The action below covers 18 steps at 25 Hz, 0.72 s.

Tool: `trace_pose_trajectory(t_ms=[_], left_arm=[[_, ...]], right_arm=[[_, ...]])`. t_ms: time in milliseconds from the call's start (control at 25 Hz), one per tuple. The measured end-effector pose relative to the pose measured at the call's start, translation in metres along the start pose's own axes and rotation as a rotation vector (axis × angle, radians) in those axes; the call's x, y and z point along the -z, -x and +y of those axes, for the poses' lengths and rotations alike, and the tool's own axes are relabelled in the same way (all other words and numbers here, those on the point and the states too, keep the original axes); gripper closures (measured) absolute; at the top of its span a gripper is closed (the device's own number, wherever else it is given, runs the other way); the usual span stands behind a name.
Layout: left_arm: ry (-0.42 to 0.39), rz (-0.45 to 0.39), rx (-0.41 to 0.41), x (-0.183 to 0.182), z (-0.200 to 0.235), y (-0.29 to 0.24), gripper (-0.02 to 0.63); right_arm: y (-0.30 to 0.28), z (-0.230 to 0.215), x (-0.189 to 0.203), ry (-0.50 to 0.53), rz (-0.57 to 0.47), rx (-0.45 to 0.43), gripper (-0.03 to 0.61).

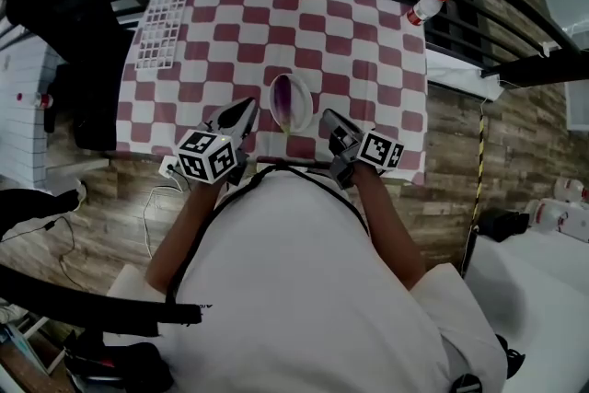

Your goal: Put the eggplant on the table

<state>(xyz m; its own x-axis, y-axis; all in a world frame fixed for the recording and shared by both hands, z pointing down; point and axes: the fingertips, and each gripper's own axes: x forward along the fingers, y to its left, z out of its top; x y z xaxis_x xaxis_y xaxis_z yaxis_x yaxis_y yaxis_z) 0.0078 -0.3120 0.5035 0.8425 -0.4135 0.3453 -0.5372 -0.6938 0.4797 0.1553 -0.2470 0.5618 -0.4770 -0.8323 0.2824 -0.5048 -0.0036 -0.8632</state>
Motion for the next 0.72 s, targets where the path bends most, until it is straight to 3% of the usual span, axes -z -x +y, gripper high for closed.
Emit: trace_pose_trajectory(t_ms=[480, 720], left_arm=[[-0.021, -0.059, 0.015, -0.028, -0.011, 0.006, 0.614], [-0.017, -0.079, 0.004, -0.036, -0.008, 0.010, 0.614]], right_arm=[[0.019, 0.076, -0.035, 0.262, -0.049, -0.092, 0.572], [0.018, 0.087, -0.041, 0.293, -0.059, -0.107, 0.572]])
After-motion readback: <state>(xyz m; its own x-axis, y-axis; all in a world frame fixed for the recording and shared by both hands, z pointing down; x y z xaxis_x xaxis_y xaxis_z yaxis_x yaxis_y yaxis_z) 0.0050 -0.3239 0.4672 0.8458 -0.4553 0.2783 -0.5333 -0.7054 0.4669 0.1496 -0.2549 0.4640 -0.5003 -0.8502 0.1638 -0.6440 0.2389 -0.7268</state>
